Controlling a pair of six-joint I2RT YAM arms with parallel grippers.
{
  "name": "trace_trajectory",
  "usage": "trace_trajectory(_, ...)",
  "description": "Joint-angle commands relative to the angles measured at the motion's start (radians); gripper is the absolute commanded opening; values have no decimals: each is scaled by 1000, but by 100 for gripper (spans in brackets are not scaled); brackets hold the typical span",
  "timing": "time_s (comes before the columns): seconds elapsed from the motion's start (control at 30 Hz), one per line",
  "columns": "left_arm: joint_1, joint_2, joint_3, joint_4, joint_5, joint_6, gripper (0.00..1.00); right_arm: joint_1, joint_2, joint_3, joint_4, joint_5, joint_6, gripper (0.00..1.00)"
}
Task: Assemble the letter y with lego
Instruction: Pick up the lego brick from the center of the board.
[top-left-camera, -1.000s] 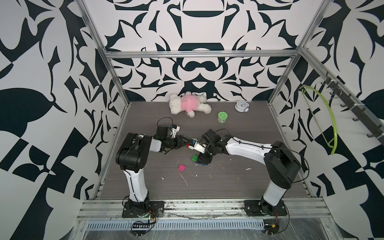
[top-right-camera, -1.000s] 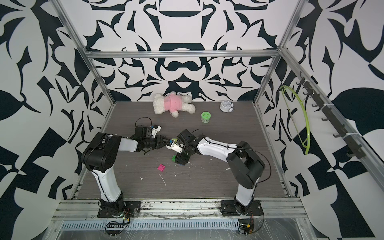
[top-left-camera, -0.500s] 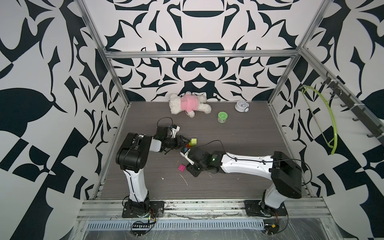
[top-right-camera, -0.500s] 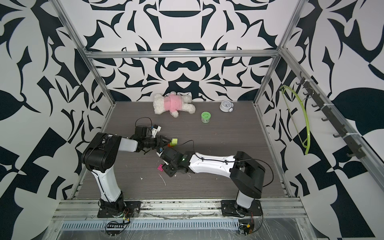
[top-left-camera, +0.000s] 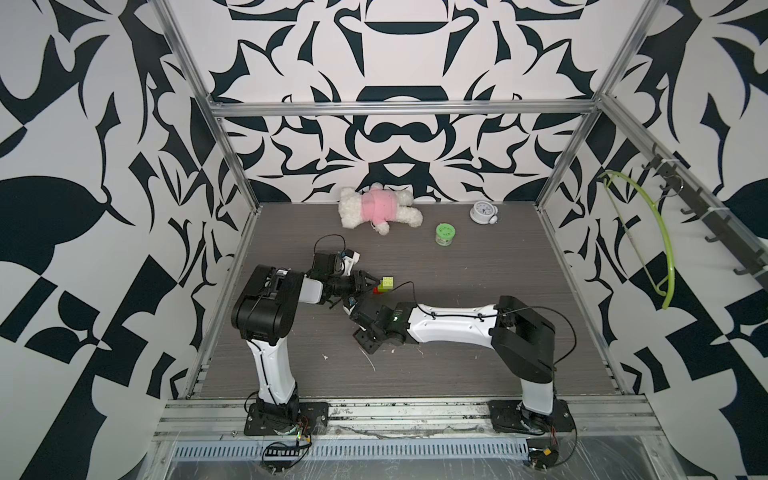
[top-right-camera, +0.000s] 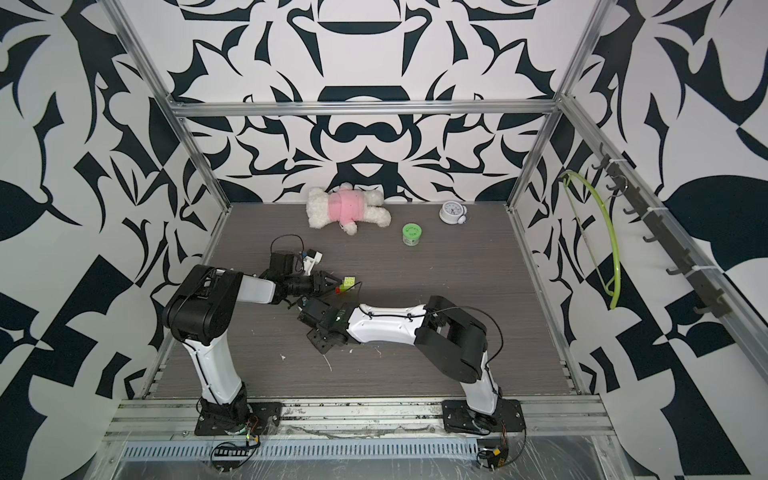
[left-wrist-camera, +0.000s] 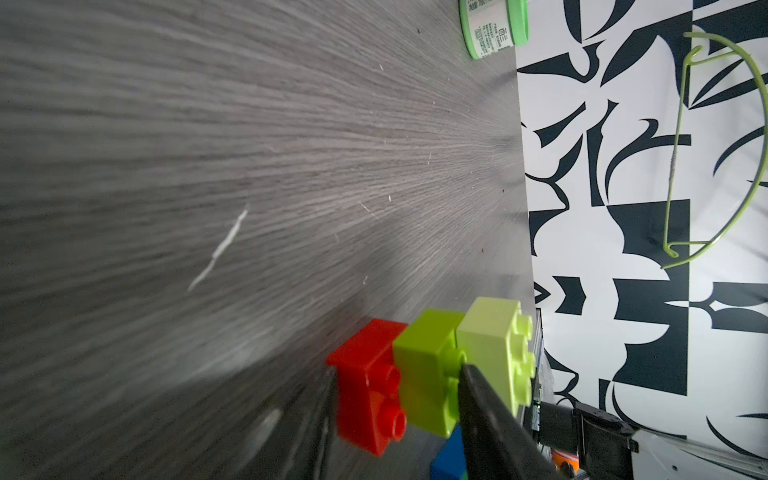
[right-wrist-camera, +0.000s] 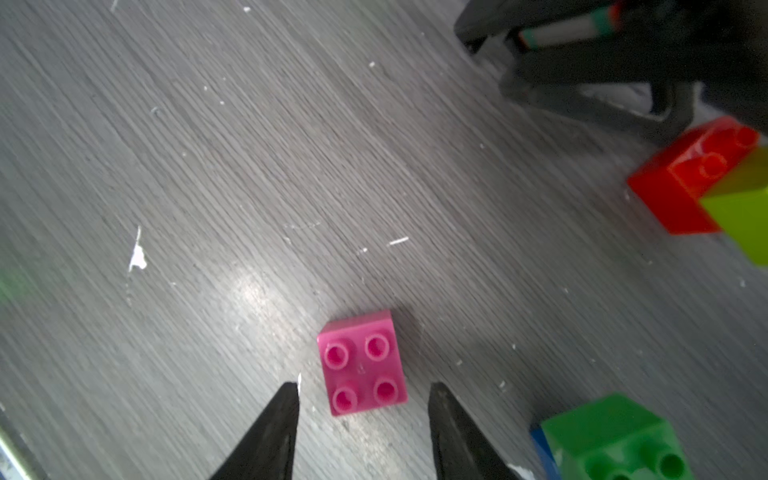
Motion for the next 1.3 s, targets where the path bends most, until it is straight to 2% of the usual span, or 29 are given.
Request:
trace_trajectory(0.0,0,75,-50,-232,-173,26,51,5,11,53,-24,-1,-23,53)
trace_trajectory(0.27,0,78,-49,-232,-172,26,51,6,41,66,-28,-2,-31,50)
trace_trajectory(0.53,0,77,-49,-232,-172,26,51,4,35,71,-31,-10,-49,33)
trace_trajectory(0.67,0,77,-49,-233,-172,26,51,5,-18,58,-36,-17,-78,27)
trace_trajectory(0.83,0,77,-49,-233,-173,26,51,-5,-182,-32,-40,-5,-161,24)
trace_trajectory(1.0,0,76,-50,-232,-171,26,51,-108,-397,-159,-126,-39,-303,24)
trace_trajectory(1.13,0,74,-51,-231,-172,27,51,-261,-545,-273,-197,-126,-453,24)
trace_trajectory(1.27,0,74,-51,-232,-172,27,51,-421,-610,-368,-271,-188,-638,23)
